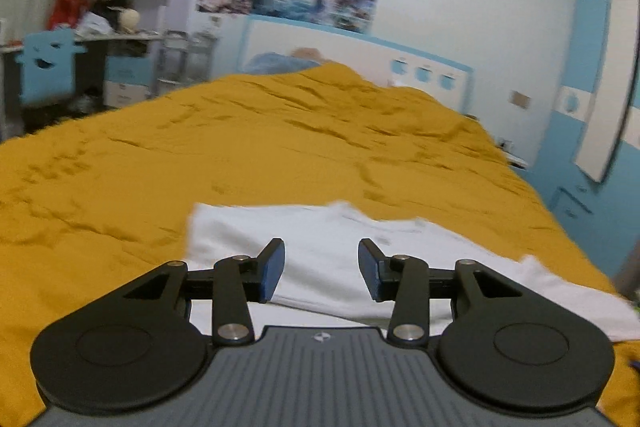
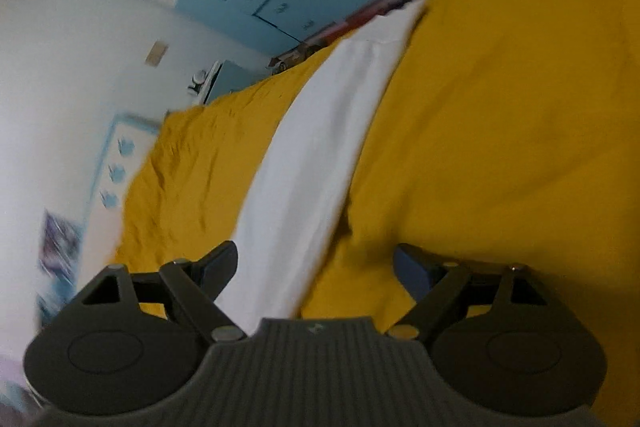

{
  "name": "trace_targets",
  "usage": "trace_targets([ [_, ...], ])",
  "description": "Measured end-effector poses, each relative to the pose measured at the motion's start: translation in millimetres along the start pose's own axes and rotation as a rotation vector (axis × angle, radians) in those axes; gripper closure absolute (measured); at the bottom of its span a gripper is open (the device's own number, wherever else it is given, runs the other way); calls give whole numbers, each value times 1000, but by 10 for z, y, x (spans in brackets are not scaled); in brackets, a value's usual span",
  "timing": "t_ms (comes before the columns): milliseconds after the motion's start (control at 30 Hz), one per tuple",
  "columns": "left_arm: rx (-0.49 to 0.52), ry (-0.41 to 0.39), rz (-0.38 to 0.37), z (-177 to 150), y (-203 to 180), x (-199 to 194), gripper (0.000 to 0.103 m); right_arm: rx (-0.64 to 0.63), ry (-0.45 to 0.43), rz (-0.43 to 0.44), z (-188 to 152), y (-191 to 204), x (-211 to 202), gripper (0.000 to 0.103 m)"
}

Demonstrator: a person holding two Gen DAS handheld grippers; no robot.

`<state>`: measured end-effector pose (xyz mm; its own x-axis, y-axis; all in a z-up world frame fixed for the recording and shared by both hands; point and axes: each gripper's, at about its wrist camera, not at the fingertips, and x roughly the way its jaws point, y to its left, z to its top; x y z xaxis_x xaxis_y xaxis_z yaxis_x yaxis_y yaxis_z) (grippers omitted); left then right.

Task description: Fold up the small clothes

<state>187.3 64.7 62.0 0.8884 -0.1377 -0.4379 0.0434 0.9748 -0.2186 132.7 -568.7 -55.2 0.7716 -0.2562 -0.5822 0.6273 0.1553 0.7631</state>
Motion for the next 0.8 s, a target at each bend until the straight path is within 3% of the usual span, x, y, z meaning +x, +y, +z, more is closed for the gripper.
trace_targets([
  [133, 3, 5, -126, -107, -395, -65, 52, 77, -20, 27, 273, -114, 79, 25],
  [233, 32, 13, -146, -237, -620, -24, 52, 166, -45, 44, 446, -272, 141, 26],
  [333, 67, 68, -148, -380, -745, 82, 52, 237, -69, 146, 644, -444, 195, 27],
  [500, 103, 91, -87, -562, -780, 104, 52, 311, -79, 231, 921, -665, 354, 36],
  [667, 89, 112, -28, -610, -719, 16, 52, 322, -94, 250, 1078, -717, 541, 56],
  [800, 97, 113, 4, -599, -626, -71, 52, 329, -105, 246, 1156, -702, 695, 58],
])
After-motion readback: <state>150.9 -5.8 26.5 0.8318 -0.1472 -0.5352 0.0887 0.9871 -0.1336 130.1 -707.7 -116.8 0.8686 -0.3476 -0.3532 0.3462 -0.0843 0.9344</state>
